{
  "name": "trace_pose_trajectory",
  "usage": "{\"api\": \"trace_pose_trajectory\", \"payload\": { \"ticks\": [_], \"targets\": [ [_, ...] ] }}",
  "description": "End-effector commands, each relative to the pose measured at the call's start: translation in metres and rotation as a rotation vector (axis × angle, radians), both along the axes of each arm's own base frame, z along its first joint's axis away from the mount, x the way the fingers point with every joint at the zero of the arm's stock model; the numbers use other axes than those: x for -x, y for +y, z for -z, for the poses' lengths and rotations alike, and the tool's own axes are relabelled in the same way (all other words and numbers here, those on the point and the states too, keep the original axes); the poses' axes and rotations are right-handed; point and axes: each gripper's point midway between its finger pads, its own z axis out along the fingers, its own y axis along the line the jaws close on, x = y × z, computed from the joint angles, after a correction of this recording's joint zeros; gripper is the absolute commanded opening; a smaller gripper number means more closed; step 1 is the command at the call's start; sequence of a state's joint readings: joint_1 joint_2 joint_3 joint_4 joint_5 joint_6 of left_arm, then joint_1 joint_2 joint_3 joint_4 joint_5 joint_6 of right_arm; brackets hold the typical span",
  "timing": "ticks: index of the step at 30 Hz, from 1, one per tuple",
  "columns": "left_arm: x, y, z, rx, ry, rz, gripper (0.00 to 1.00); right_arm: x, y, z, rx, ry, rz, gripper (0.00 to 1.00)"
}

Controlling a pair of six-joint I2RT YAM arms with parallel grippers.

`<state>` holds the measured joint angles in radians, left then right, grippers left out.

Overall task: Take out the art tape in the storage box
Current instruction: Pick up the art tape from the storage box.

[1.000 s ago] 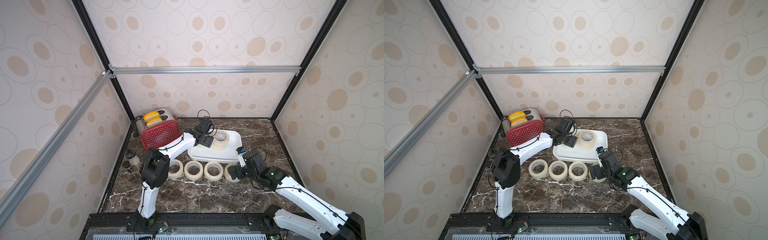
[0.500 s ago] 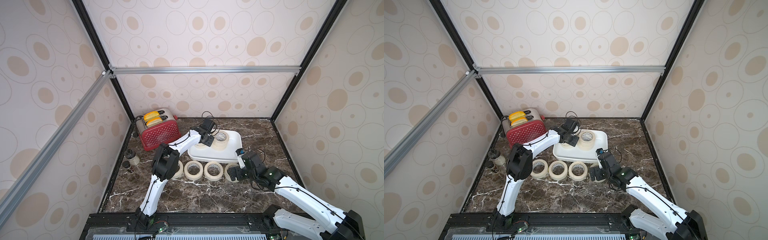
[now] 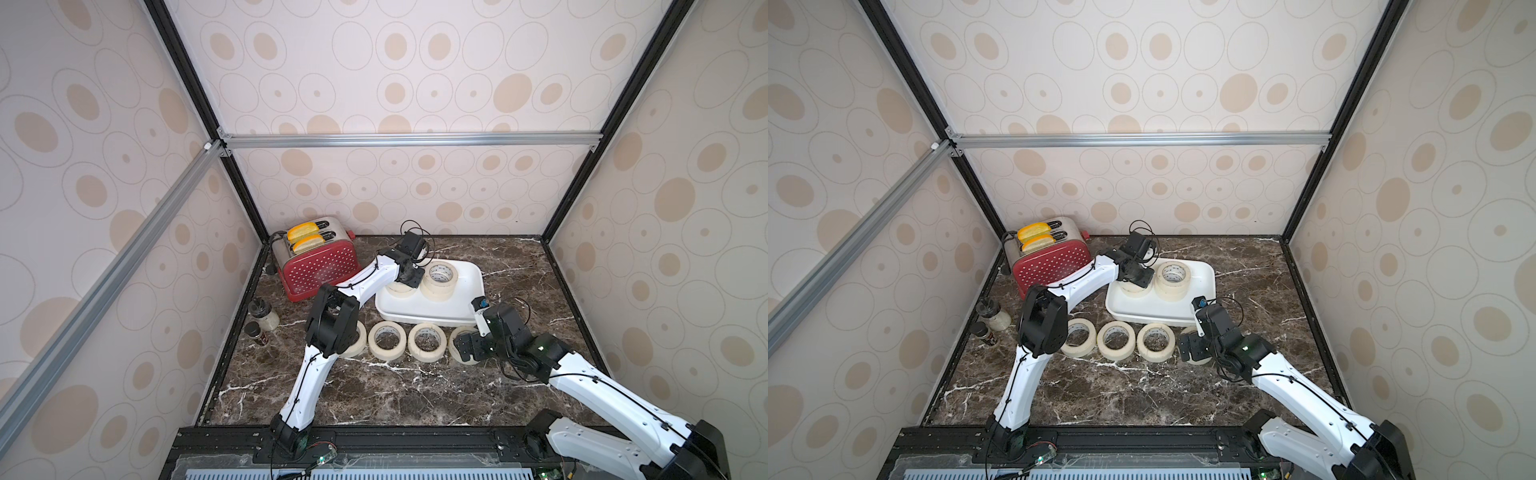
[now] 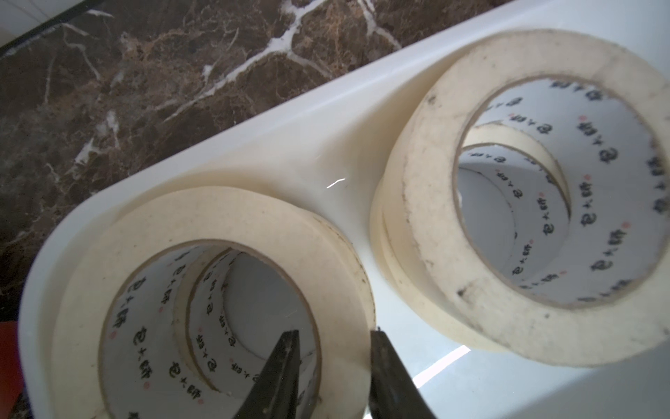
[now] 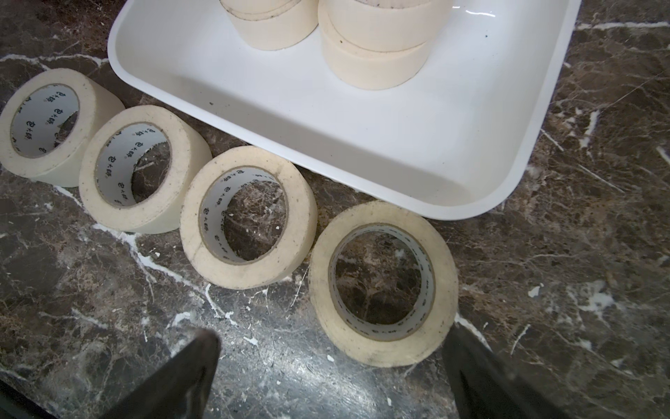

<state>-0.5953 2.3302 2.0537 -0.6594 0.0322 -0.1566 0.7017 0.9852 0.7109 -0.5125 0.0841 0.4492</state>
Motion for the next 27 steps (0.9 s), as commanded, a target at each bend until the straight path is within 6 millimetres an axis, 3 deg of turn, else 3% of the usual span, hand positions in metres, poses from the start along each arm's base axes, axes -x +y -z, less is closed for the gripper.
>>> {"api": "trace_pose_trajectory", "payload": {
  "ticks": [1, 7, 16, 21, 27],
  "targets": [
    [0.005, -0.001, 0.016, 0.003, 0.066, 0.011, 0.26, 0.0, -0.002, 0.005, 0.005, 0.011, 0.013, 1.0],
    [0.006, -0.004, -0.003, 0.036, 0.039, 0.028, 0.13, 0.0, -0.003, 0.005, 0.011, 0.005, 0.011, 1.0],
    [0.009, 0.005, -0.068, 0.112, -0.099, -0.008, 0.08, -0.001, -0.005, 0.003, 0.029, -0.008, 0.009, 1.0],
    [0.028, 0.016, -0.101, 0.182, -0.152, -0.036, 0.03, -0.004, -0.004, 0.001, 0.027, -0.015, 0.009, 1.0],
    [0.059, 0.037, -0.127, 0.246, -0.193, -0.086, 0.02, -0.008, -0.002, 0.001, 0.027, -0.023, 0.008, 1.0]
  ]
}}
